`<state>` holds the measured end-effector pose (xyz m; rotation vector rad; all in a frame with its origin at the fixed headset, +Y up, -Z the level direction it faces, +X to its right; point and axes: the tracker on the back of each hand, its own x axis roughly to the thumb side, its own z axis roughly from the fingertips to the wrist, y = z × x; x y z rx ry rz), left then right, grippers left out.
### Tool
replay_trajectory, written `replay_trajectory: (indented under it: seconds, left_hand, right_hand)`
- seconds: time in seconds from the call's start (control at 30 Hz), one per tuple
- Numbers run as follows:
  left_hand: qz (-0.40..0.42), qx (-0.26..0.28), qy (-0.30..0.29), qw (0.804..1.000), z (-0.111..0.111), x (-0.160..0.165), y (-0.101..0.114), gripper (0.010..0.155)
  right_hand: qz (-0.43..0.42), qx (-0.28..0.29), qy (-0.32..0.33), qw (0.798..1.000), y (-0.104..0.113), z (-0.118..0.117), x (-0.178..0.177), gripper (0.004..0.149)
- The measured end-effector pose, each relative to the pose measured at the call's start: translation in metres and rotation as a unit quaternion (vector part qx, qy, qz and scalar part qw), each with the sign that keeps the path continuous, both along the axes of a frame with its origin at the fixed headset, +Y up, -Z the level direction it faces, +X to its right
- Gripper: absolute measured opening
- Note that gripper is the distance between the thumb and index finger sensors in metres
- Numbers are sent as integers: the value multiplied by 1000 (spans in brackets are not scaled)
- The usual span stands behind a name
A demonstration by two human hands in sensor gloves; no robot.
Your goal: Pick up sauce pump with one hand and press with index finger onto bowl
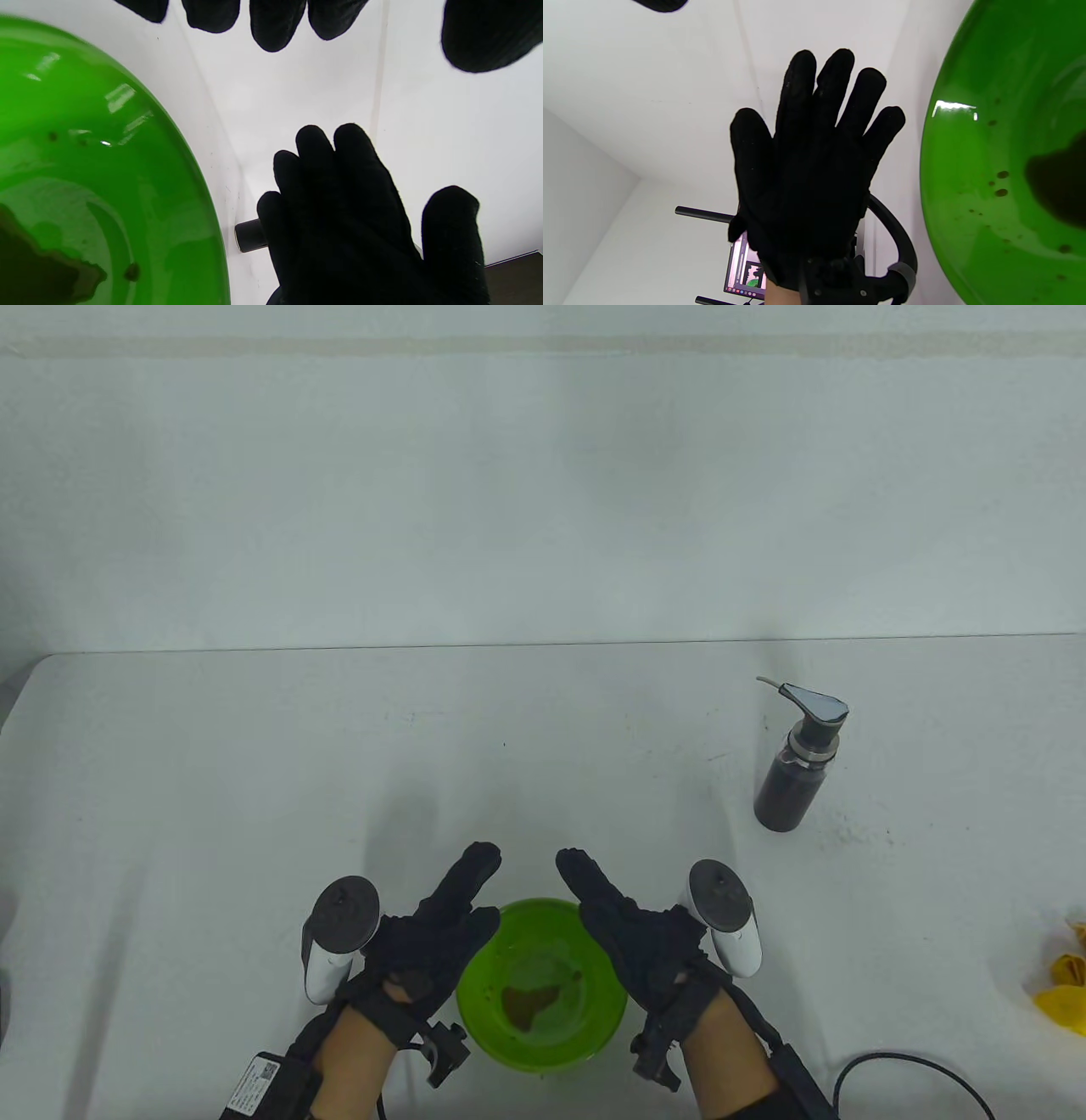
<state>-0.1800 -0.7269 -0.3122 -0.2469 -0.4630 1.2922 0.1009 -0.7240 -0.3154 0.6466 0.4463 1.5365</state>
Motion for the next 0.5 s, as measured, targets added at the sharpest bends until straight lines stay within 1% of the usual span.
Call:
replay_trajectory:
  seconds: [0.23, 0.37, 0.5]
  left_hand:
    - [-10, 0, -2, 1000, 0, 1, -1, 88]
    - [-24, 10, -8, 1000, 1, 3, 0, 88]
    - [-18, 12, -2, 1000, 1, 2, 1, 87]
  right_hand:
    - [13, 9, 4, 1000, -1, 1, 0, 75]
    - [17, 14, 8, 1000, -3, 3, -2, 75]
    - [13, 18, 7, 1000, -3, 5, -2, 74]
